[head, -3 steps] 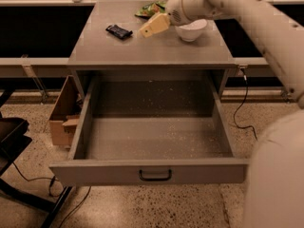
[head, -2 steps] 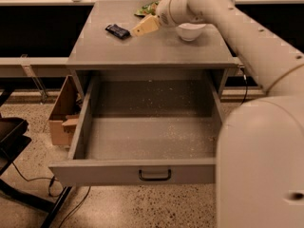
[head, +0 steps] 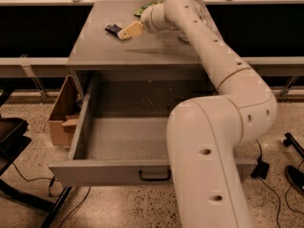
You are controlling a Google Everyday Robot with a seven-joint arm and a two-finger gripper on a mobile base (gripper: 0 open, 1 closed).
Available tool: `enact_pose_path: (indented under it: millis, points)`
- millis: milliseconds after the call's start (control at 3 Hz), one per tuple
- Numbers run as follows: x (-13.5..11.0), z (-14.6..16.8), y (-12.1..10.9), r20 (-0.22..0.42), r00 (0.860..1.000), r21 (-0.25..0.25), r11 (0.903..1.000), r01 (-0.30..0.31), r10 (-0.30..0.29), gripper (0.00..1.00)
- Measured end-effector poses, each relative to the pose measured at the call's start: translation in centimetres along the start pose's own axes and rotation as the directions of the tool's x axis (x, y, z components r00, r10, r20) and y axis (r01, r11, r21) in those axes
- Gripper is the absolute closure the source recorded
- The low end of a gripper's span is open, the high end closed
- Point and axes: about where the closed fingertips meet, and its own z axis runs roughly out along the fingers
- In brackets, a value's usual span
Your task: Place rxbar blueberry into top drawer
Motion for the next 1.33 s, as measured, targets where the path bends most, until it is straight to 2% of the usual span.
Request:
enact_pose_path:
  millis: [333,667,1333]
  points:
    - [0.5,3.5,1.5,-0.005,0.998,-0.048,0.9967,-0.066,0.065,0.00]
    - [0.7,5.7,3.3,-0.023,0.994,-0.088,0.9901,-0.109,0.108,0.00]
    - [2.0,8.6,6.0,-0.076,0.981,-0.131,0.9739,-0.185,0.176,0.00]
